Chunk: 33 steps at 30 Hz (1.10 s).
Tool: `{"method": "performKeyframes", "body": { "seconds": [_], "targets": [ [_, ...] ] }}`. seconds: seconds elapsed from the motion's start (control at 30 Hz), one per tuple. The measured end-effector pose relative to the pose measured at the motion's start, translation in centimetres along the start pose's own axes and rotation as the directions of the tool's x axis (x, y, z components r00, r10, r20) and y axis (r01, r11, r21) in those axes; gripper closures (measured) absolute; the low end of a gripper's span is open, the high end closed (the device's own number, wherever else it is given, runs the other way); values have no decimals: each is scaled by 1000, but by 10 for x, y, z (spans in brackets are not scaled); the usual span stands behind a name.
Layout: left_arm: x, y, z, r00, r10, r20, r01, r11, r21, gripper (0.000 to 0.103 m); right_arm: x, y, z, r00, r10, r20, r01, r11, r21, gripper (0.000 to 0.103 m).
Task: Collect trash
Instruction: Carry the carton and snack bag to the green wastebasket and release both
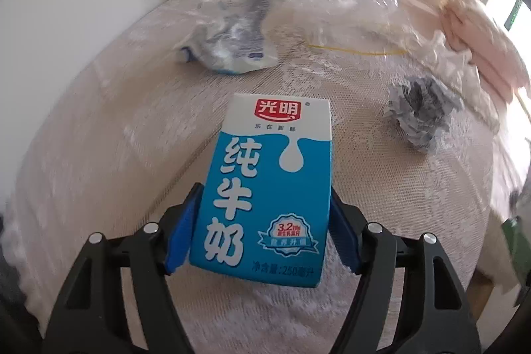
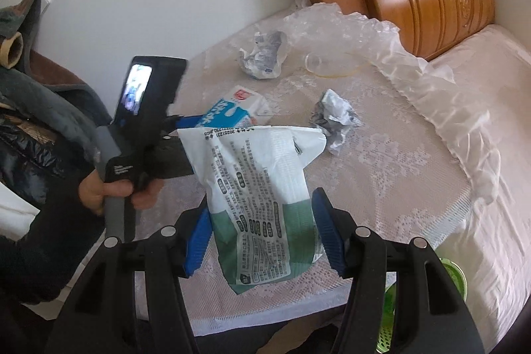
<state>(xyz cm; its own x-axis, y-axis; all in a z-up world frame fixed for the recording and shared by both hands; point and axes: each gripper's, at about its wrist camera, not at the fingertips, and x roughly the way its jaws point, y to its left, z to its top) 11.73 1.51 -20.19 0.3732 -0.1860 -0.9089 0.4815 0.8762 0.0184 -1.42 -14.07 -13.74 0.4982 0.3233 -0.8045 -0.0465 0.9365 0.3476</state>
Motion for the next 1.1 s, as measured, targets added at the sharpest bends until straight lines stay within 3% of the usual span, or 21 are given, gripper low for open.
{"method": "performKeyframes", "body": {
  "seconds": [0.2,0.37,0.83,1.1],
  "targets": [
    [-29,-2,-31,999,-32,-6,31,989,-142,36,4,-7,-8,1000,17,-14,-17,1000,11,45],
    [-60,-15,-57,999,-36,12,38,980,-194,36,-5,-12,-14,999,34,-10,-34,999,8,45],
    [-110,-64,-69,996,-45,82,56,988,-145,37,-44,-35,-23,999,35,42,-36,999,18,45],
    [-127,-127,-58,988,-116,102,117,993,3,37,-87,-70,-50,995,-40,94,32,995,89,45]
  ]
}}
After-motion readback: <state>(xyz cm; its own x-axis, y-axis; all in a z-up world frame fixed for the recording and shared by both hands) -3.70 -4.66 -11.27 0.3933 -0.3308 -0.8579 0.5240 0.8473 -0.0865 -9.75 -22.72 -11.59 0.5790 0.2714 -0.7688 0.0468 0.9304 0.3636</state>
